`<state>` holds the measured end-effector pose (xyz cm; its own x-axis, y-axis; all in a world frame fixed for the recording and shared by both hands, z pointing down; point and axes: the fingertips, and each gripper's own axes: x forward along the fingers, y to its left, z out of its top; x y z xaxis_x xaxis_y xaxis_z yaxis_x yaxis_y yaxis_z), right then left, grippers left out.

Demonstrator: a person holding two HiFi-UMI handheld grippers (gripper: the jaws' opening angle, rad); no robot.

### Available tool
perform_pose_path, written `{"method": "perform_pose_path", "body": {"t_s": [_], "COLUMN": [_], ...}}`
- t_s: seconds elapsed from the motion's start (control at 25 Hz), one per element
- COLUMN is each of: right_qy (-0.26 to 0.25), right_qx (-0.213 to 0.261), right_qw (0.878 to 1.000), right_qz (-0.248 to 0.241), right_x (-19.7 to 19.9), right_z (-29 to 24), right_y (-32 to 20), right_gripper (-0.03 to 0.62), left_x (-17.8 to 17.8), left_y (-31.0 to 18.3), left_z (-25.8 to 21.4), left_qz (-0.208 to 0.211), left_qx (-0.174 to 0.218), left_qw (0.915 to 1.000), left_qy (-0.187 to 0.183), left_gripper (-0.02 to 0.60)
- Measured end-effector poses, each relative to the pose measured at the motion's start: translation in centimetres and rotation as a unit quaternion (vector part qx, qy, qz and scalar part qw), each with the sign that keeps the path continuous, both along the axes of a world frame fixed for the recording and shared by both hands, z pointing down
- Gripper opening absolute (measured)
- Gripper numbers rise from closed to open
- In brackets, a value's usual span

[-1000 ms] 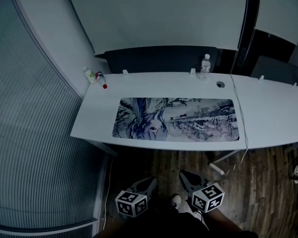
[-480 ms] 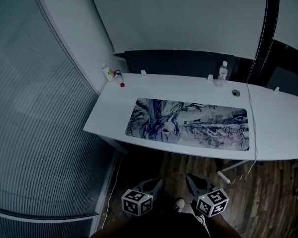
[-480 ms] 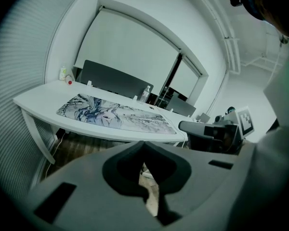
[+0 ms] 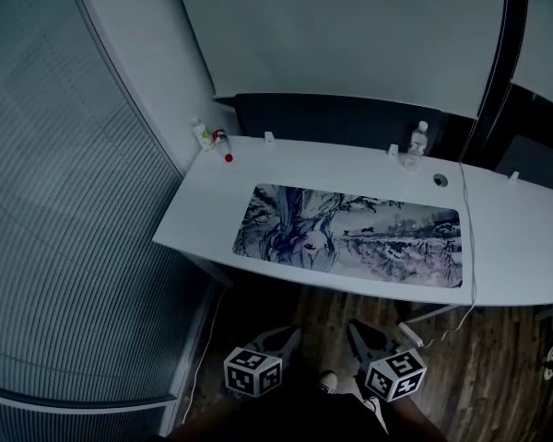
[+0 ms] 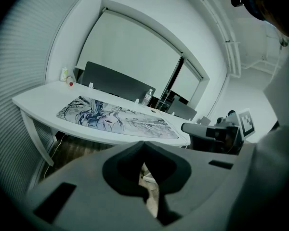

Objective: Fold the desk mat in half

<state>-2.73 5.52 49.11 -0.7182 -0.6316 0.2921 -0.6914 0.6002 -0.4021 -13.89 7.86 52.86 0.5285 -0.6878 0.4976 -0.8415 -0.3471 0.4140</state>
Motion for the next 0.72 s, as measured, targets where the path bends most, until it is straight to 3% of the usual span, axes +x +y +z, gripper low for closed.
{"method": "perform_pose_path", "body": {"t_s": [0.4, 0.72], "right_qy": [0.007, 0.011], "right_qx": [0.004, 0.008], "right_qw": [0.999, 0.999], "right_qz": [0.032, 0.030], "right_x": [-1.3, -4.1], "right_z": [-0.1, -0.8], "right_y": [-3.6, -6.5], "right_gripper": [0.023, 0.023], "left_x": [-2.8, -5.7], "left_y": [-4.0, -7.1], "left_z": [-0.5, -1.1], "left_qz": [0.020, 0.020], "left_qx": [0.010, 0.014], "left_qw": [0.9997, 0.9997], "left_qy": [-0.007, -0.005], "left_gripper": [0.006, 0.006]}}
